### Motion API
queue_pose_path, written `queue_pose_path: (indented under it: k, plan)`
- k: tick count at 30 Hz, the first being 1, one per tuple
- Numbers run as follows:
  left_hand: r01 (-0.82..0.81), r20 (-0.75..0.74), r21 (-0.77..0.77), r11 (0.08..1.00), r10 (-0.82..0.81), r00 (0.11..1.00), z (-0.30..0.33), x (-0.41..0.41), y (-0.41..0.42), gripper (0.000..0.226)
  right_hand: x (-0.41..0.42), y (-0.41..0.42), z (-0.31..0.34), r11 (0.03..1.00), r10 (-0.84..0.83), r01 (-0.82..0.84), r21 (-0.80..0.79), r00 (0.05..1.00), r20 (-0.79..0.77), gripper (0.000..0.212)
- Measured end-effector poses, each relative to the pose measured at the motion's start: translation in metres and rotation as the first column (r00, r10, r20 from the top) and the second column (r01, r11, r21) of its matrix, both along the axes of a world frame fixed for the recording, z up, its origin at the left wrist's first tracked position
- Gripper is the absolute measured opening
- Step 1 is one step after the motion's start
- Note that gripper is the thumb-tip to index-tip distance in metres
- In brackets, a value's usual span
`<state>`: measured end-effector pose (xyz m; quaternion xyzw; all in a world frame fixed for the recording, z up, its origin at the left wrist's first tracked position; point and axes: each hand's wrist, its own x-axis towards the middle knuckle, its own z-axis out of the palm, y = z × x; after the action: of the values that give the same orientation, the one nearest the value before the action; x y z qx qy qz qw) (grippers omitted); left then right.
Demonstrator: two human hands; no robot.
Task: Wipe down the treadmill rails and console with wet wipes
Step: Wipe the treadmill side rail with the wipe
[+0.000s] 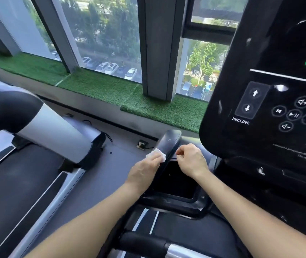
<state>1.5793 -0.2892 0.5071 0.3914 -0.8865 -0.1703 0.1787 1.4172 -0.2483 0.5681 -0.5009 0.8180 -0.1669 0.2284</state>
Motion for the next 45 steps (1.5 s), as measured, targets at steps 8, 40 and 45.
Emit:
queue_pose_path:
  k: [8,40,45]
  plan:
    - [0.207,0.158,0.043,0.977,-0.211,0.964,0.017,-0.012,-0.012,0.044,-0.010,-0.004,-0.005,0.984,0.170,-0.162,0.071,0.977,-0.126,0.022]
    - [0.169,0.224,0.091,0.981,-0.185,0.957,0.021,-0.033,-0.047,0.035,-0.028,-0.002,-0.036,0.970,0.244,-0.245,0.012,0.969,0.037,0.013]
    - [0.091,0.258,0.143,0.986,-0.125,0.958,0.019,-0.079,-0.075,0.030,-0.028,-0.001,-0.034,0.968,0.245,-0.248,0.040,0.968,0.055,0.022]
